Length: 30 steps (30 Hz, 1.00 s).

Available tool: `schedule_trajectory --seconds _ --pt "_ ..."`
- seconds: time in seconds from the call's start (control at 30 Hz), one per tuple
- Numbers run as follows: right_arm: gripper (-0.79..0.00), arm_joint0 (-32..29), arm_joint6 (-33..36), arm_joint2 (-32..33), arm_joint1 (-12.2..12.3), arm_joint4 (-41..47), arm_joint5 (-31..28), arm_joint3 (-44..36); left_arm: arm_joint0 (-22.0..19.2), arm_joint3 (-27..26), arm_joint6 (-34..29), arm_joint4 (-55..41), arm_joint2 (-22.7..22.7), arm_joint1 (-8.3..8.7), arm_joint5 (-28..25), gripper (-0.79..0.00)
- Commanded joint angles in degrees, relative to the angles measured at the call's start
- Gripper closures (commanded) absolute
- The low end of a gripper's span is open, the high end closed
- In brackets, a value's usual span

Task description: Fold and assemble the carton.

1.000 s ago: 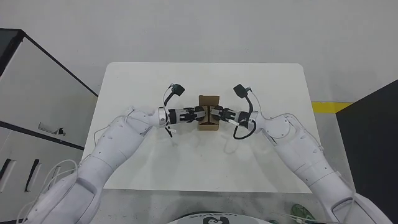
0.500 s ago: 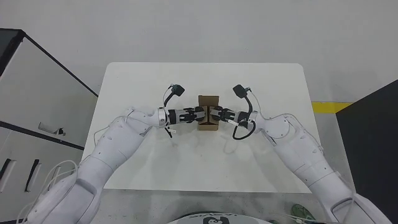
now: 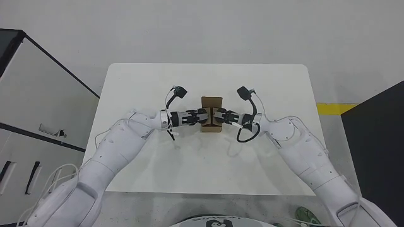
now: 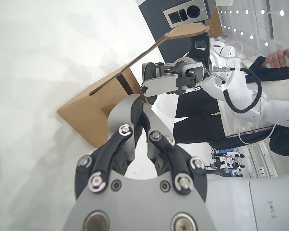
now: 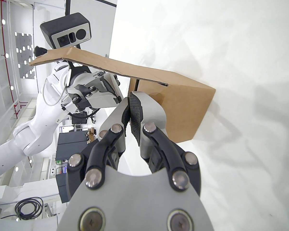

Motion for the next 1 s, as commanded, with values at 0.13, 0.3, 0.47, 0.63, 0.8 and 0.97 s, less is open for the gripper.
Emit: schedule_trajectory --seconds 0.13,0.3,0.47,0.63,0.8,0.97 --pt "0.0 -0.26 -0.11 0.21 -0.03 0.17 -0.09 0.02 0.28 -0.15 0.08 0.19 -0.27 0.05 0.22 0.0" --pt "0.0 -0.28 -0.15 0.18 -0.1 0.04 0.01 0.31 0.47 -0.16 0.15 0.44 -0.44 0.08 0.49 0.0" --pt "0.0 -0.27 -0.22 0.34 -0.16 0.29 -0.36 0.4 0.51 -0.29 0.17 0.46 -0.73 0.12 0.59 0.0" --pt "0.0 -1.17 0.66 2.56 0.22 3.56 -2.42 -0.24 0.87 -1.02 0.57 0.61 -2.04 0.57 -0.49 -0.145" --pt "-0.785 -3.5 6.53 6.76 1.29 10.41 -6.69 -2.09 2.14 -3.1 -0.41 -0.24 -4.26 1.53 -2.44 -0.785" --pt "-0.785 -3.5 6.53 6.76 1.29 10.41 -6.69 -2.09 2.77 -4.5 -1.45 -0.5 -5.08 1.98 -3.25 -0.785"
